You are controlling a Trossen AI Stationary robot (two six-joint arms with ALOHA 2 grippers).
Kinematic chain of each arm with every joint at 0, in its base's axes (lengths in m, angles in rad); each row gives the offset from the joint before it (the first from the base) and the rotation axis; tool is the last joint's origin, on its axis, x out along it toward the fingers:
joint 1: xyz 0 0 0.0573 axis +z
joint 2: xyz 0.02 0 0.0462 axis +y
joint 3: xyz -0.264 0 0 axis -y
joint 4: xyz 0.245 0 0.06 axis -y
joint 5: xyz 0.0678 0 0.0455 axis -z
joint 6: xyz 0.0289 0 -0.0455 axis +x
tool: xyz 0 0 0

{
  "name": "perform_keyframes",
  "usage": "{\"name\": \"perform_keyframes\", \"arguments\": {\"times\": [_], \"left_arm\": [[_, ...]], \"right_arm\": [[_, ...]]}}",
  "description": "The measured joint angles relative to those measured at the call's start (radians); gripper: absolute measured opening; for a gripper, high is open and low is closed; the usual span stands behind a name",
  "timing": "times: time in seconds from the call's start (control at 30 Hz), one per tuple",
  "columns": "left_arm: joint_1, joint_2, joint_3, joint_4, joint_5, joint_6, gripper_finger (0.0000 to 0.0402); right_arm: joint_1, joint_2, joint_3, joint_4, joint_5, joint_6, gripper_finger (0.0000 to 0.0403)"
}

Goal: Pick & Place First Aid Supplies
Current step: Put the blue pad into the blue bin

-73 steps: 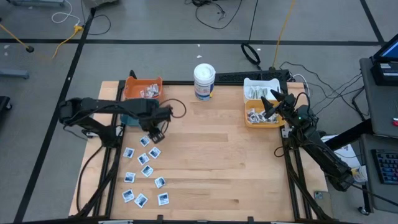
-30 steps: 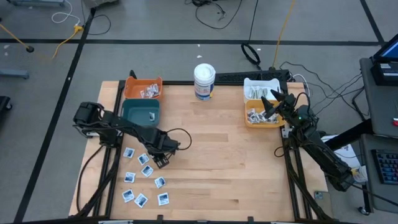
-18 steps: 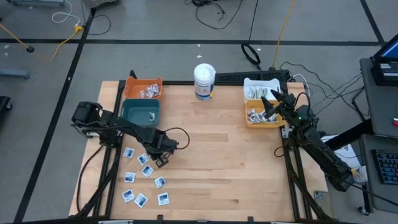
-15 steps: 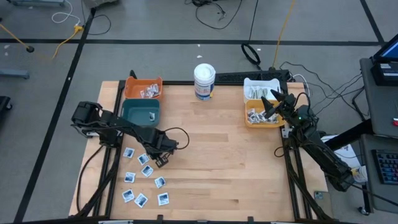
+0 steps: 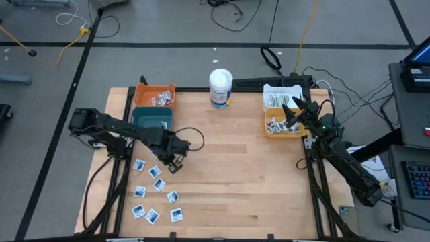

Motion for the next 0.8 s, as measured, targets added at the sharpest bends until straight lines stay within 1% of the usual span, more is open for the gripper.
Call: {"name": "perform_keyframes", "arguments": {"times": [0.17,0.37,0.53,0.6,0.8], "left_arm": [[0.059,-0.082,0.055,-0.095,0.005,0.039,0.0002],[0.119,-0.132,0.122,-0.214,0.006,0.089,0.0001],[0.154,-0.142,0.138,-0.228,0.007,0.105,0.0001],[0.196,-0.143,0.134,-0.235,0.009,0.103,0.0001],[0.403,-0.177,0.121,-0.275,-0.034,0.102,0.0]], "right_arm": [[0.0,0.0,0.0,0.0,0.0,0.0,0.0337],[0.0,0.0,0.0,0.0,-0.001,0.0,0.0337],[0.0,0.0,0.0,0.0,0.0,0.0,0.0337],[0.0,0.0,0.0,0.0,-0.001,0.0,0.0337],[0.0,0.0,0.0,0.0,0.0,0.0,0.0337]]}}
